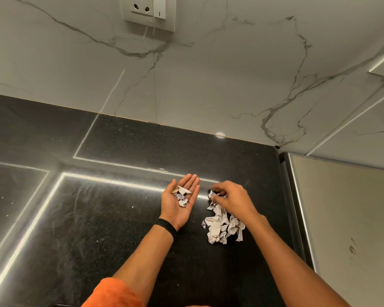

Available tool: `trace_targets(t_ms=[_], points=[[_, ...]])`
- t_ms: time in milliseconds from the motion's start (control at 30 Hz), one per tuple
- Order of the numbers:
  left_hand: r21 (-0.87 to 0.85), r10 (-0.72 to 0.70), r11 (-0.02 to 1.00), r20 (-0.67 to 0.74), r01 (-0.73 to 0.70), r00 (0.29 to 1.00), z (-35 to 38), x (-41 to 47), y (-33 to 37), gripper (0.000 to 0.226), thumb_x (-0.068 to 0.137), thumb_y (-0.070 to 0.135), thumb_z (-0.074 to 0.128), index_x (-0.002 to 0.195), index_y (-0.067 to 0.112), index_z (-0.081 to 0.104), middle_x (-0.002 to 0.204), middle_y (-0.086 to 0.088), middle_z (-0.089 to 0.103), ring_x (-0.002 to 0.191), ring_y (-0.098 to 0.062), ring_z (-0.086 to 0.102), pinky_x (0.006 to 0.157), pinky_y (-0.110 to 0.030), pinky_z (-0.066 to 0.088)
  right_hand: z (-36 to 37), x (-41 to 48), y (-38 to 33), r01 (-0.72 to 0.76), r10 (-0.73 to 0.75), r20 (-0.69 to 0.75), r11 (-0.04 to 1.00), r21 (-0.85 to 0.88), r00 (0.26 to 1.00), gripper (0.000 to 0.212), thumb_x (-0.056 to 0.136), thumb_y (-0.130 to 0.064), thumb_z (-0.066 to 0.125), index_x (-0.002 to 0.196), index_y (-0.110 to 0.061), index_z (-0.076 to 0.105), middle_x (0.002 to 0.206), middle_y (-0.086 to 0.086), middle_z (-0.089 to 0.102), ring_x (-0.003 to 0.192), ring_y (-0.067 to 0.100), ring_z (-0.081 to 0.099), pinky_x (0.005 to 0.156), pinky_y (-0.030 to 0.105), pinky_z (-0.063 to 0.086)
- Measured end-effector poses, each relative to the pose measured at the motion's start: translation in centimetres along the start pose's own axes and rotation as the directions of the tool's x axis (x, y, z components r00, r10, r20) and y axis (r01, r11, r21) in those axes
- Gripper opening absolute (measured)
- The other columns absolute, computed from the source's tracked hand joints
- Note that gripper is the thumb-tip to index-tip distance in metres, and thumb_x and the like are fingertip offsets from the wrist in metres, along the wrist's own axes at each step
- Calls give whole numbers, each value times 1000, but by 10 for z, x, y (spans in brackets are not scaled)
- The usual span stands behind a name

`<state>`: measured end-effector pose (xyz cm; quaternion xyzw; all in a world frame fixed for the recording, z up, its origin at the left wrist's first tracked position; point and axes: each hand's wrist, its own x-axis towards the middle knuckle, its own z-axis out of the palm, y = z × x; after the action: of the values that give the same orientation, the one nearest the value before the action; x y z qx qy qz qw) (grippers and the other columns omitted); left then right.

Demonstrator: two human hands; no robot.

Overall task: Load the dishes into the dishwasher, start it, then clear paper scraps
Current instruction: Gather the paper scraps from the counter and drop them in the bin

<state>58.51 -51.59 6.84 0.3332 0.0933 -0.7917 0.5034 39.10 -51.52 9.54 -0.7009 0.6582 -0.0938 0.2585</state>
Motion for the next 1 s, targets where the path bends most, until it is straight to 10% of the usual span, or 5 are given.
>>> trace_targets(t_ms=[167, 400, 600, 800, 1000], points=[[30, 10, 1000, 12, -10, 1000, 2, -2, -3, 48, 108, 32, 39, 135, -1, 58, 131, -22, 66, 127, -33, 61, 111, -43, 45, 16, -1, -5, 148, -155, -51, 980, -131, 987, 17, 95, -24, 69, 110, -25, 76, 98, -9, 66, 95, 9, 61, 89, 32, 51], [100, -21, 995, 1, 20, 1000, 3, 3, -12, 47, 107, 34, 43, 135, 1, 60, 133, -22, 65, 127, -33, 61, 112, -43, 45, 2, -3, -20, -34, 138, -199, 891, 453, 970, 12, 89, -20, 75, 96, -28, 79, 90, -14, 75, 90, -1, 69, 85, 24, 57], [69, -94, 993, 30, 92, 995, 13, 1, -26, 46, 107, 34, 43, 135, 1, 59, 135, -23, 64, 130, -33, 60, 110, -42, 46, -14, -5, -28, 13, 86, -163, 850, 526, 983, 19, 95, -17, 68, 107, -28, 79, 99, -15, 76, 98, -4, 68, 85, 13, 51], [78, -101, 992, 26, 98, 995, 15, 3, -25, 48, 106, 35, 44, 134, -1, 59, 132, -22, 66, 127, -35, 62, 115, -45, 43, -31, -8, 35, -232, 297, -192, 926, 298, 936, 21, 93, -18, 73, 112, -26, 76, 103, -12, 73, 96, 3, 68, 93, 29, 56], [99, -103, 990, 19, 101, 994, 19, 8, -30, 50, 106, 38, 45, 136, 0, 59, 131, -21, 67, 126, -33, 63, 112, -43, 45, -10, -16, 39, -185, 180, -129, 982, -34, 975, 28, 93, -22, 73, 120, -27, 73, 111, -7, 67, 97, 6, 64, 93, 28, 54]])
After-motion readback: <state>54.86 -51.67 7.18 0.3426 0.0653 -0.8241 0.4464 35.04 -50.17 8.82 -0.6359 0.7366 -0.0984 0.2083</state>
